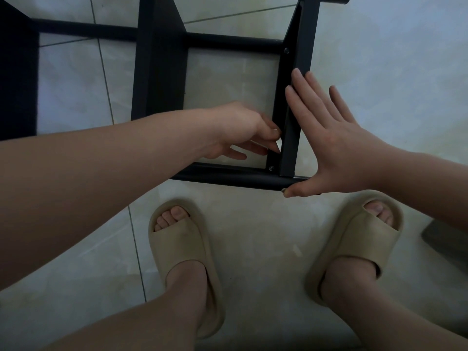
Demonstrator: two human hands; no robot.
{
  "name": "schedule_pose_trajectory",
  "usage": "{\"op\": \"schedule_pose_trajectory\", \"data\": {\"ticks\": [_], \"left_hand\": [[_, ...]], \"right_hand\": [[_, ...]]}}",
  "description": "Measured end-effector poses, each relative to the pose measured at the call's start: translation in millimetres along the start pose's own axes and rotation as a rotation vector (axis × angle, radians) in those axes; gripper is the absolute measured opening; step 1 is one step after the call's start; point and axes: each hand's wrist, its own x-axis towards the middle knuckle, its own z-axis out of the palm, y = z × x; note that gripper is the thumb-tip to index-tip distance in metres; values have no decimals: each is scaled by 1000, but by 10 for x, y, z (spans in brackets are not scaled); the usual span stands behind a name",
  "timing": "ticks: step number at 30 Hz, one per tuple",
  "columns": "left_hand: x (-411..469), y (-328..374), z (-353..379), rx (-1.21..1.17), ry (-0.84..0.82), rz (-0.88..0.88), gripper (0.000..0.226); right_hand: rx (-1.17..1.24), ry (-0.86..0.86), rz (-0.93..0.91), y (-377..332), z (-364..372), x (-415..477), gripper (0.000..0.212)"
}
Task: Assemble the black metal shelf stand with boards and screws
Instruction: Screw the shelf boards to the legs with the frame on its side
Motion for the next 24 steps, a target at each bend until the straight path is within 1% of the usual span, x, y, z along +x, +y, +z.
{"op": "schedule_pose_trajectory", "data": {"ticks": [4,9,19,24], "left_hand": [[11,-3,16,-22,14,23,11],[4,4,22,-31,-10,26,15],[-10,29,-24,9,-56,-21,20],[-16,-9,-39,29,-32,-20,13]], "right_hand": [[-2,-6,3,-1,-7,-2,142],[1,-6,2,-4,1,-1,143],[-11,-7,2,-6,1,-3,143],[-9,-6,3,-1,3,-3,143]]}}
